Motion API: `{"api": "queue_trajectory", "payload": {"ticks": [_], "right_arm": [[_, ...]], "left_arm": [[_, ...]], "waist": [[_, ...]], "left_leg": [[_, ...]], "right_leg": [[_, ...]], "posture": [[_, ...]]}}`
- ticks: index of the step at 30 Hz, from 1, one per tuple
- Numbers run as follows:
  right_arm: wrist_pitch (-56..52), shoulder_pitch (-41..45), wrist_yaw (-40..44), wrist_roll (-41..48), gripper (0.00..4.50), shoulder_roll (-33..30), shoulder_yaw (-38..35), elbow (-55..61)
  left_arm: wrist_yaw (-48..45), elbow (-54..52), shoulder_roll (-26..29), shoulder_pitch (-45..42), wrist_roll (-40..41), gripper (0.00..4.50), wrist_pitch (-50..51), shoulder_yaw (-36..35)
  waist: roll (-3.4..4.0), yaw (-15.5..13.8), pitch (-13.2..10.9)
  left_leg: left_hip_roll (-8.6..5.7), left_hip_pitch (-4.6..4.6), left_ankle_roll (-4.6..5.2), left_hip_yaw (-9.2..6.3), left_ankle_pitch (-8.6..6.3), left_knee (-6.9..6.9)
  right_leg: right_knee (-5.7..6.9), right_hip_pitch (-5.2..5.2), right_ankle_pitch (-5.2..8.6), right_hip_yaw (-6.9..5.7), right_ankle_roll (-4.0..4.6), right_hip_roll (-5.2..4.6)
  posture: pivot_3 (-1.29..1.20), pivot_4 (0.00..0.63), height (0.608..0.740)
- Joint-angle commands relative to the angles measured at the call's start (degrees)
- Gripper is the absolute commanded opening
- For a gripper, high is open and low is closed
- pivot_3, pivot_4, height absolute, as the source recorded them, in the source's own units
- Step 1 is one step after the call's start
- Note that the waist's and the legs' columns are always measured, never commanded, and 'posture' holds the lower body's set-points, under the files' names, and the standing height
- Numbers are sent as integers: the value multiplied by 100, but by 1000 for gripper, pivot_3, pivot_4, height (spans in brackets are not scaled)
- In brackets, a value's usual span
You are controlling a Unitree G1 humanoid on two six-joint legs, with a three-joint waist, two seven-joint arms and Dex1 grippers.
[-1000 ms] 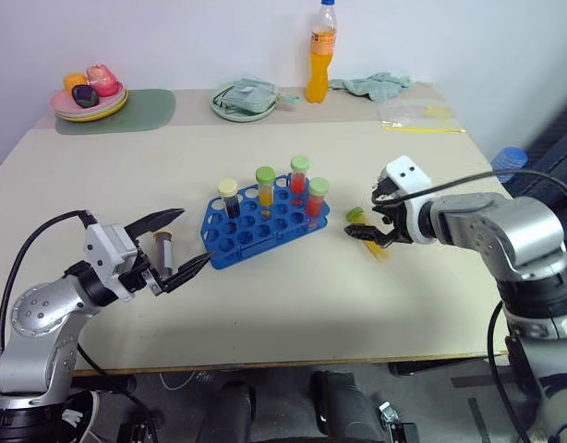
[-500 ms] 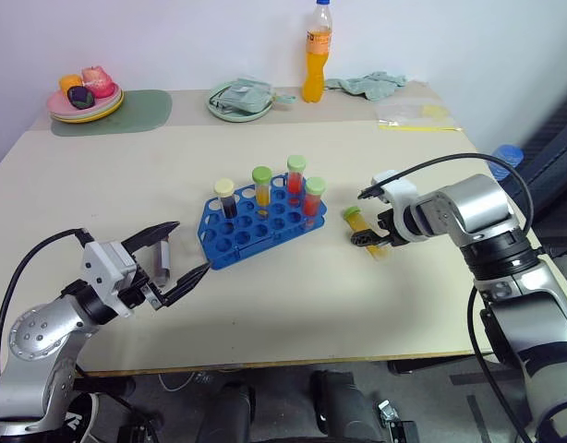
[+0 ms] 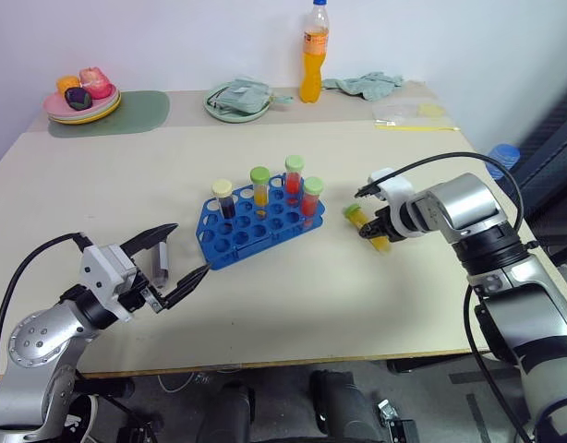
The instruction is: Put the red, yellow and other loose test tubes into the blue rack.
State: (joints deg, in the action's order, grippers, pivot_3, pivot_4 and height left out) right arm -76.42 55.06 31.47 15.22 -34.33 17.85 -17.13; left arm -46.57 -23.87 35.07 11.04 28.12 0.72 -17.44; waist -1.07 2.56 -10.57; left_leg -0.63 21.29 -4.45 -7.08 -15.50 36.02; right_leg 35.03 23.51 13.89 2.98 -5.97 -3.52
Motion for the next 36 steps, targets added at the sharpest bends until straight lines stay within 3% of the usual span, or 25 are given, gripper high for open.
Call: {"api": "queue_trajectory", "payload": {"ticks": [1, 7, 11, 14, 19, 30, 36], "right_arm": [[799, -115, -706, -114, 858, 192, -1252, 184], [3080, -1303, -1330, 305, 858, 1057, -2970, 1566], [4227, -1953, -1153, 931, 858, 1812, -3472, 2583], [5965, -2748, -162, 708, 858, 2189, -2548, 3415], [7267, -3166, -27, 134, 858, 2622, -1726, 3041], [9133, -3084, 392, -613, 858, 3179, -660, 1004], [9657, -2761, 179, -810, 858, 3432, -652, -31]], "left_arm": [[37, -211, 70, -12, 38, 4500, -45, -211], [48, -195, 125, -59, 57, 4500, 2, -240], [-6, -109, 238, -226, 124, 4500, 85, -299], [-88, 94, 323, -429, 147, 4500, 113, -311], [-238, 261, 423, -668, 187, 4500, 181, -290], [-477, 407, 615, -637, 214, 4500, 265, -547], [-434, 231, 624, -442, 253, 4500, 329, -701]], "waist": [[-2, -6, 1], [-11, -15, 7], [1, 0, -1], [7, 20, -1], [4, 63, 2], [2, 12, 3], [5, 7, -1]], "left_leg": [[0, 0, 0, 0, 0, 0], [-1, 1, 0, 0, 0, -6], [1, -1, 0, 0, 0, -1], [15, -8, 1, -1, 0, -5], [29, -27, 0, 6, 0, -9], [30, -29, -1, 8, 1, -12], [30, -29, -1, 8, 1, -9]], "right_leg": [[1, 1, 0, 0, 0, 1], [-2, -4, -3, 1, -6, 1], [6, -4, -6, 2, -11, 4], [7, -6, 1, 2, -22, 19], [8, -12, 1, 4, -18, 28], [8, -10, -16, 5, 10, 29], [11, -11, -16, 5, 11, 29]], "posture": [[0, 150, 740], [0, 150, 740], [0, 150, 740], [0, 150, 740], [0, 150, 740], [0, 150, 740], [0, 150, 740]]}}
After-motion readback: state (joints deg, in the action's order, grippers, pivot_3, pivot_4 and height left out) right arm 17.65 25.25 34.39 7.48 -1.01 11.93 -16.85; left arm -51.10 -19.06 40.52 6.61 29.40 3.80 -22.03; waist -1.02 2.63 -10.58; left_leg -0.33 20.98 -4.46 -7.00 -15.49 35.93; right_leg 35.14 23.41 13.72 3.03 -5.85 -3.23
